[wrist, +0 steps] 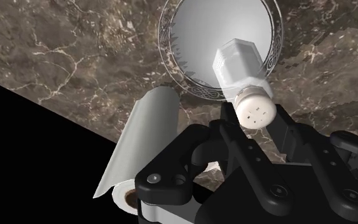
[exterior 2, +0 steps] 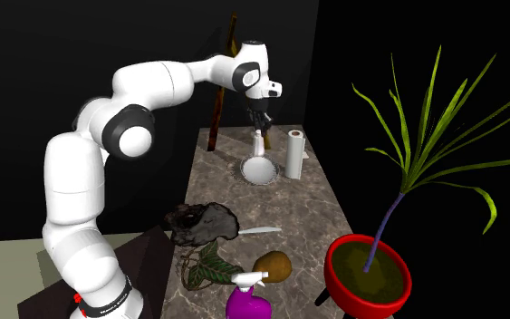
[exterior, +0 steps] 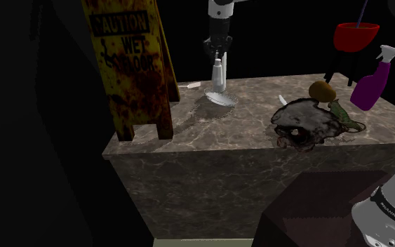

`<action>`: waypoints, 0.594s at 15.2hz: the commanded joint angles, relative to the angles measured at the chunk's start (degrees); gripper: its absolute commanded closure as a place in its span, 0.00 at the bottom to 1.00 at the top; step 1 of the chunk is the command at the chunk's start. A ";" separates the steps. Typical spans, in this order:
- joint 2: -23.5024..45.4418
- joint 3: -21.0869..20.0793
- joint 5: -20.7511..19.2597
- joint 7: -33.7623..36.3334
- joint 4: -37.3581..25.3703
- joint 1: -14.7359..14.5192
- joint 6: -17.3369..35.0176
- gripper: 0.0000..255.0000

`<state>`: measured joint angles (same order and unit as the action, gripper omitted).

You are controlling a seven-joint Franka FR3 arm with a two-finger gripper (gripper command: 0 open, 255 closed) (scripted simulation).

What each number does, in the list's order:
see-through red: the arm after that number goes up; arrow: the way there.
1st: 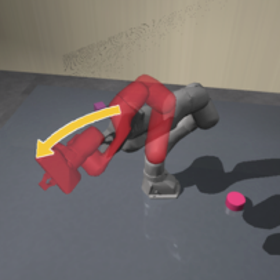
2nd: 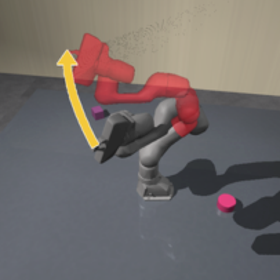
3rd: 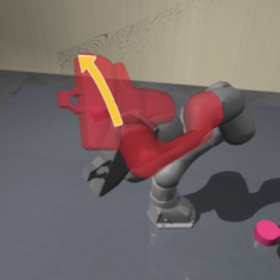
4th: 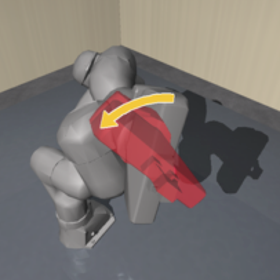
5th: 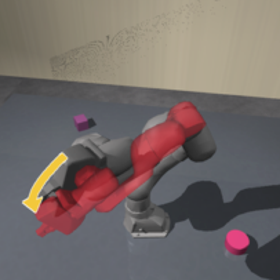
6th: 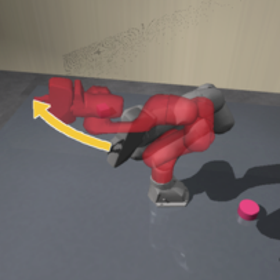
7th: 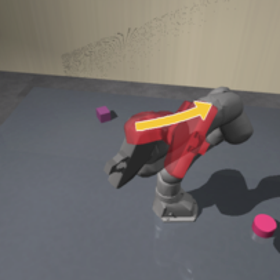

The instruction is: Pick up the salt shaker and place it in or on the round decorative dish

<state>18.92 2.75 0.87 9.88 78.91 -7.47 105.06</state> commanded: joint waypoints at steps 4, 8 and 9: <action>-0.28 -0.01 0.00 -0.03 4.25 -0.03 4.01 1.00; -0.19 -0.02 0.01 -0.04 7.20 -0.05 7.05 1.00; -0.13 -0.02 0.02 -0.04 7.89 -0.05 7.79 1.00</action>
<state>18.64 2.76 0.91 9.72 86.11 -7.44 111.97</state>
